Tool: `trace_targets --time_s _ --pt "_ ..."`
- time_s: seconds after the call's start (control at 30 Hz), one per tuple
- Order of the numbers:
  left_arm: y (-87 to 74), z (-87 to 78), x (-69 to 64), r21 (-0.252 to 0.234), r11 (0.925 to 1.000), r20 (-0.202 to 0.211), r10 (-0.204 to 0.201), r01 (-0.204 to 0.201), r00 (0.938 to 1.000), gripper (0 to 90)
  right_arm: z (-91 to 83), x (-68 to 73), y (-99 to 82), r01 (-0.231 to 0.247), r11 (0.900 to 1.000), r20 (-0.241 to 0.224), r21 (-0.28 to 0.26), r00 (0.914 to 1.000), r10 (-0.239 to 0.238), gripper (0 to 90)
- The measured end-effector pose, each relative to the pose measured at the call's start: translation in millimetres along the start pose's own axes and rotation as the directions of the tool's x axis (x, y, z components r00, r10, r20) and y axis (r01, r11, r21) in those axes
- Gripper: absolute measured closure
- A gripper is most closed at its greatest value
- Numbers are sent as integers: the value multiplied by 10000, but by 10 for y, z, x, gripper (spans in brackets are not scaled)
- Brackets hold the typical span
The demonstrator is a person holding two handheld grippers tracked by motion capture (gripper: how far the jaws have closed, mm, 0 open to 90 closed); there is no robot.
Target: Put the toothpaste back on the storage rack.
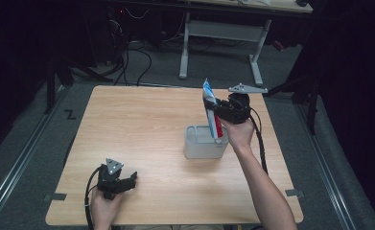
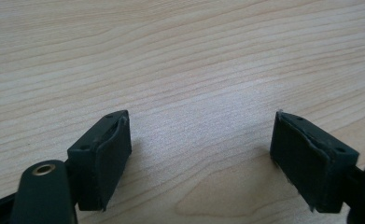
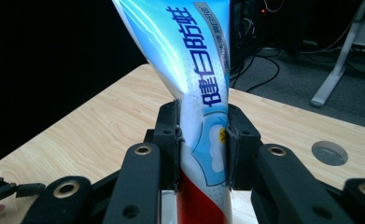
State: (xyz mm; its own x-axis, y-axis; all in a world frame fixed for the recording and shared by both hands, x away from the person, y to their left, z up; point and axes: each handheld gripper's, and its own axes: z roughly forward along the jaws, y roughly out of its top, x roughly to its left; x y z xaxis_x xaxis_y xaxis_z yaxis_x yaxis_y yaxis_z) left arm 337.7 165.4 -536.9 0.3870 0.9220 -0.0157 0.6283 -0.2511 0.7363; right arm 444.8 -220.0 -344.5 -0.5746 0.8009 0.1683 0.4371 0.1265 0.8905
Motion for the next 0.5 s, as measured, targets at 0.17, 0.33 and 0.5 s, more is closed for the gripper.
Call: trace_targets --time_s 0.17,0.33,0.5 --pt "0 0 0 0 10000 6 18 -18 10000 208 55 -5 26 -40 10000 73 -58 10000 40 705" --pt "0 0 0 11 10000 15 22 -22 10000 208 124 -9 18 9 10000 186 37 9998 -9 704" --pt "0 -1 1 20 10000 20 37 -37 10000 208 181 -27 -1 -2 9999 276 159 9996 -3 703"
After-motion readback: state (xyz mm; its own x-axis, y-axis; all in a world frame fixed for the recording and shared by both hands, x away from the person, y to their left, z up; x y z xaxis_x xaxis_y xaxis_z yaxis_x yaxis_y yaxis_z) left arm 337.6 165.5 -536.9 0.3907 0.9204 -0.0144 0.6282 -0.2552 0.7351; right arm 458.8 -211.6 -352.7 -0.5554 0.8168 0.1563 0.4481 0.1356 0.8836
